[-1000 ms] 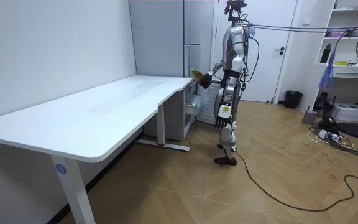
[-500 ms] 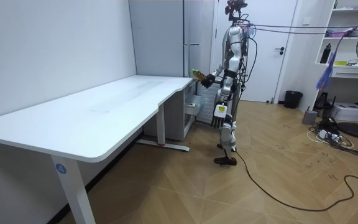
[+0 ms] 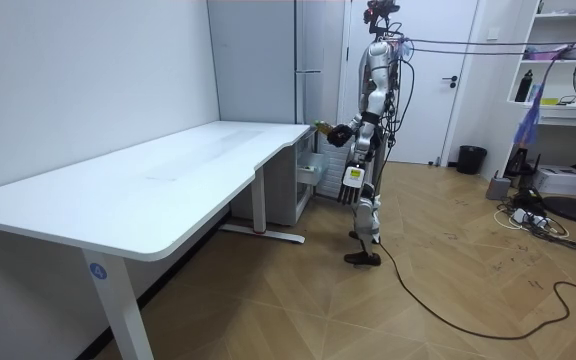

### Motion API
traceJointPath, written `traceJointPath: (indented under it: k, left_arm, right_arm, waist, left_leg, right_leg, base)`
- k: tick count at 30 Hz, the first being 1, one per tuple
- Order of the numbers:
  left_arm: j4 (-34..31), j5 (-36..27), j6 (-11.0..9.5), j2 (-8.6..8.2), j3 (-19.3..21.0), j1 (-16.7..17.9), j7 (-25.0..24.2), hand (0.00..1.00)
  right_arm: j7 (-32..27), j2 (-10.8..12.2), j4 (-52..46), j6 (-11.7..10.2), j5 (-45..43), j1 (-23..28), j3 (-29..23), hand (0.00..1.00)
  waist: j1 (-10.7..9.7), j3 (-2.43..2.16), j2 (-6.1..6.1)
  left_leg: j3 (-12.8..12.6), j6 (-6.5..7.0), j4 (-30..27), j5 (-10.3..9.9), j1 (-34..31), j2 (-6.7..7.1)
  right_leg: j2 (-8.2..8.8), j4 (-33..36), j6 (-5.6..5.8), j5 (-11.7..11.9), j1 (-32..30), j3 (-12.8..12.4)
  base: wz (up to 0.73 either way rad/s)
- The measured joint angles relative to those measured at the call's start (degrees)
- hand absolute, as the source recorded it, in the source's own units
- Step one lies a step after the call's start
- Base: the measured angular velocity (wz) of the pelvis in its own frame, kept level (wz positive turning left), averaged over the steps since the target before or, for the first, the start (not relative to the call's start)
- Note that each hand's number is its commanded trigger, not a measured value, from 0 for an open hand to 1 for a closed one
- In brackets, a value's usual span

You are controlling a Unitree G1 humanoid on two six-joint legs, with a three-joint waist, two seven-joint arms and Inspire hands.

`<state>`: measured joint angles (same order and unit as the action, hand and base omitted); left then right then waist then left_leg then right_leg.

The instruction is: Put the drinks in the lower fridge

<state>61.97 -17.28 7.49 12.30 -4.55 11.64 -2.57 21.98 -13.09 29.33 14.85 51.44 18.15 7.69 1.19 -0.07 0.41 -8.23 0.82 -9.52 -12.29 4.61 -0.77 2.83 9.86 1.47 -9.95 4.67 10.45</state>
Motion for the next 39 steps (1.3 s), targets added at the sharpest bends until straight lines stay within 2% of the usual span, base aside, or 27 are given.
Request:
traceJointPath:
  k: [7,13,19,22,28,30,33,39]
  left_arm:
    - [0.2,-0.2,0.0,-0.35,-0.1,0.3,1.8,0.00]
    - [0.5,-0.7,-0.2,-0.72,-0.1,0.4,2.8,0.00]
    - [0.3,-0.6,-0.4,-1.16,-0.3,1.2,3.7,0.00]
    - [0.3,-0.5,-0.4,-1.15,-0.3,1.9,3.7,0.00]
    - [0.0,0.2,0.0,-1.11,-0.7,2.5,3.5,0.00]
    - [0.0,0.7,0.0,-1.11,-0.9,2.7,3.5,0.00]
    - [0.0,1.2,0.1,-1.19,-1.3,3.3,3.6,0.00]
    - [-0.1,2.1,0.8,-1.19,-1.2,3.6,3.5,0.00]
  right_arm:
    - [-5.2,0.0,6.1,-0.7,12.8,0.2,0.0,1.00]
    - [-8.4,1.2,5.7,-3.6,22.2,0.2,0.0,1.00]
    - [-12.2,1.7,3.5,-5.6,32.7,-0.3,-0.2,1.00]
    - [-13.3,1.7,1.8,-6.8,34.8,-0.6,-0.3,1.00]
    - [-15.7,1.6,-2.1,-7.6,37.2,-1.5,-0.5,1.00]
    - [-16.8,1.6,-3.5,-8.0,38.8,-1.6,-0.6,1.00]
    - [-20.0,1.8,-4.4,-8.2,40.9,-2.4,-1.8,1.00]
    - [-25.0,2.0,-5.4,-11.8,41.9,-5.0,-2.7,1.00]
  waist:
    - [0.1,-0.01,-0.05]
    - [0.1,-0.03,0.13]
    - [0.1,-0.08,0.41]
    - [-0.2,-0.03,0.39]
    - [0.1,0.14,0.52]
    - [0.3,0.35,0.43]
    - [0.3,0.45,0.74]
    - [0.2,0.52,0.62]
  left_leg:
    - [0.1,0.00,0.1,0.0,0.0,0.02]
    - [0.1,0.00,0.0,0.0,0.1,0.02]
    - [0.0,0.00,0.1,0.0,0.1,0.02]
    - [-0.1,0.00,0.1,0.0,0.4,0.03]
    - [-0.1,0.00,0.0,0.0,0.7,0.02]
    - [-0.2,-0.01,0.0,0.0,0.8,0.02]
    - [-0.2,0.00,0.0,0.0,0.8,0.00]
    - [-0.1,0.00,-0.2,0.0,0.2,0.01]
  right_leg:
    - [-0.02,0.0,0.01,0.0,-0.1,0.0]
    - [-0.01,0.0,0.00,0.0,0.0,0.0]
    - [-0.03,0.1,0.00,0.0,-0.1,-0.2]
    - [-0.02,0.1,0.00,0.0,0.0,-0.4]
    - [-0.03,0.2,0.00,0.0,0.2,-0.4]
    - [-0.03,0.3,0.00,0.0,0.2,-0.4]
    - [-0.01,0.8,0.00,0.0,0.1,-0.4]
    - [0.02,0.8,0.00,0.0,-0.2,-0.3]
  base:
    - [0.00]
    - [0.00]
    - [-0.01]
    - [-0.01]
    - [0.00]
    - [0.00]
    - [0.00]
    - [0.00]
